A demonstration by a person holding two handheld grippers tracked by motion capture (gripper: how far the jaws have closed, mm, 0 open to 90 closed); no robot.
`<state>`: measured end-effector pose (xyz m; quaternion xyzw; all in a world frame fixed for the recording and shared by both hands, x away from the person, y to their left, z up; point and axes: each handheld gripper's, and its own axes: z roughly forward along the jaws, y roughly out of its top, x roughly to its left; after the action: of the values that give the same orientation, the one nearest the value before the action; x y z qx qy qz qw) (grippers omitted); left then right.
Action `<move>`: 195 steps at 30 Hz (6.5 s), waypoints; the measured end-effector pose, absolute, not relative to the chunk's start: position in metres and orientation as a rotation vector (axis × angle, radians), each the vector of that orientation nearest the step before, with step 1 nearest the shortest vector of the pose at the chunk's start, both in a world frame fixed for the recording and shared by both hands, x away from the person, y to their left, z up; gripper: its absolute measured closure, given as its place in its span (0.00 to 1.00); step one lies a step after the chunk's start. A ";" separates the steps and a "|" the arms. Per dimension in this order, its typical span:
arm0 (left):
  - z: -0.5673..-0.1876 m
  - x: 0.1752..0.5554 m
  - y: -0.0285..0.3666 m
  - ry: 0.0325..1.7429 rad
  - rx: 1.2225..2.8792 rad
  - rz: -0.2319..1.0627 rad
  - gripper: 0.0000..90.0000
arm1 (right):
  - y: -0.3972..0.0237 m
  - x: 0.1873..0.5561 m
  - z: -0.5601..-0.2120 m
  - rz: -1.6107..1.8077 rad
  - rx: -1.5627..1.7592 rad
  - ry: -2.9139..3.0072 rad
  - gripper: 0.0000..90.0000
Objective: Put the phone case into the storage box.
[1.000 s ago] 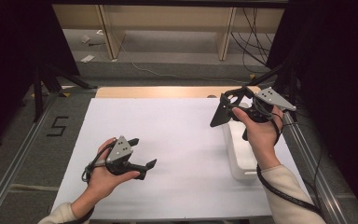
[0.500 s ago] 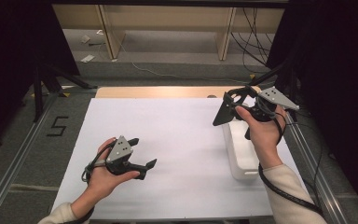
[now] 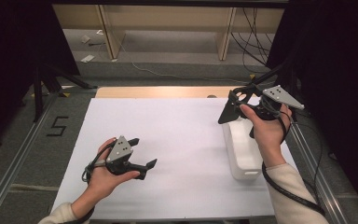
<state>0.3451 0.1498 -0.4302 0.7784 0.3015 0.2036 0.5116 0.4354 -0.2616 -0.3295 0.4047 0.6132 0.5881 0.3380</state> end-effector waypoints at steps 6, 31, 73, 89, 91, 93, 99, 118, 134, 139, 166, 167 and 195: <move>-0.430 0.345 0.150 0.726 1.871 0.490 0.06 | -0.262 0.436 -0.331 1.524 1.062 1.600 0.17; -0.430 0.345 0.150 0.726 1.873 0.492 0.06 | -0.270 0.438 -0.331 1.468 1.085 1.604 0.17; -0.430 0.346 0.151 0.725 1.871 0.498 0.06 | -0.282 0.444 -0.337 1.426 1.127 1.596 0.17; -0.430 0.346 0.151 0.728 1.870 0.496 0.06 | -0.284 0.444 -0.337 1.415 1.129 1.595 0.17; -0.430 0.346 0.151 0.726 1.869 0.498 0.06 | -0.284 0.445 -0.338 1.415 1.130 1.594 0.17; -0.430 0.346 0.151 0.726 1.870 0.498 0.06 | -0.284 0.445 -0.338 1.411 1.135 1.595 0.17; -0.430 0.346 0.151 0.728 1.869 0.497 0.06 | -0.285 0.446 -0.339 1.406 1.137 1.593 0.17; -0.430 0.346 0.151 0.730 1.870 0.495 0.06 | -0.287 0.447 -0.341 1.392 1.143 1.593 0.17; -0.430 0.346 0.151 0.730 1.872 0.494 0.06 | -0.289 0.449 -0.343 1.379 1.148 1.594 0.17; -0.430 0.346 0.151 0.729 1.870 0.494 0.06 | -0.289 0.449 -0.344 1.376 1.150 1.593 0.17; -0.431 0.346 0.150 0.726 1.869 0.493 0.06 | -0.291 0.453 -0.349 1.367 1.156 1.597 0.17; -0.430 0.346 0.150 0.727 1.868 0.494 0.06 | -0.290 0.453 -0.349 1.365 1.157 1.600 0.17; -0.429 0.346 0.150 0.729 1.865 0.501 0.06 | -0.290 0.463 -0.349 1.359 1.163 1.606 0.17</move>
<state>0.3465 0.1498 -0.4295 0.7756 0.3030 0.2085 0.5130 0.4630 -0.2900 -0.3494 0.4513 0.6232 0.5273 0.3604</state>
